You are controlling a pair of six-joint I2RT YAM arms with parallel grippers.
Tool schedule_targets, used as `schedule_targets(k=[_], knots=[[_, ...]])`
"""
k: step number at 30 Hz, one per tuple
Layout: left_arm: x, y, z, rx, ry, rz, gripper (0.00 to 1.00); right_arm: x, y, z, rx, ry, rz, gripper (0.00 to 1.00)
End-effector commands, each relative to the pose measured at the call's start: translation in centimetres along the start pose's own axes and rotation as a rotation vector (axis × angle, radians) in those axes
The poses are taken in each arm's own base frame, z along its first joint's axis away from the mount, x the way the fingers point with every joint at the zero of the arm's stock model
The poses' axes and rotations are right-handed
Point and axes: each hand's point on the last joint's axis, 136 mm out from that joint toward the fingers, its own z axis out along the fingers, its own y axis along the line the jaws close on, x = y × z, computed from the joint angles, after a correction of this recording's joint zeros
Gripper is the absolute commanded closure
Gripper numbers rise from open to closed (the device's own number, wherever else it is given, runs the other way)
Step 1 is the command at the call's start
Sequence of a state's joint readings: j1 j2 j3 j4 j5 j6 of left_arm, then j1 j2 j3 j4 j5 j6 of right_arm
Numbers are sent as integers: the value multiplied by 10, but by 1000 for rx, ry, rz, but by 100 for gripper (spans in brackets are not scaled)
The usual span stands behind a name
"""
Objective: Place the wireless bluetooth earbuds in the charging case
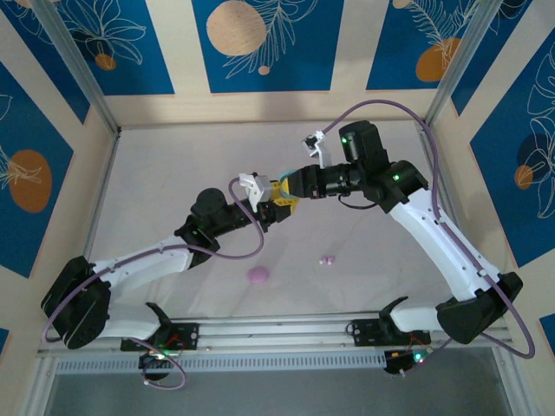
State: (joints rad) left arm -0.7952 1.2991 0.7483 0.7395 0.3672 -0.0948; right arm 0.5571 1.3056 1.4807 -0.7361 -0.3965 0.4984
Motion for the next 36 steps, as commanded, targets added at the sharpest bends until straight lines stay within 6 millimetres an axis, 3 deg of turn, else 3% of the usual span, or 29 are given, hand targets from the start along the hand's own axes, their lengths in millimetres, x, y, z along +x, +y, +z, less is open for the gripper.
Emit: schedule_targets(k=[1, 14, 36], knots=[[-34, -17, 3, 66, -95, 53, 74, -3, -9, 5, 77, -8, -31, 76], [-35, -18, 3, 67, -98, 52, 74, -12, -6, 2, 129, -50, -75, 76], [-43, -13, 0, 32, -137, 51, 74, 6, -12, 2, 187, 24, -97, 74]])
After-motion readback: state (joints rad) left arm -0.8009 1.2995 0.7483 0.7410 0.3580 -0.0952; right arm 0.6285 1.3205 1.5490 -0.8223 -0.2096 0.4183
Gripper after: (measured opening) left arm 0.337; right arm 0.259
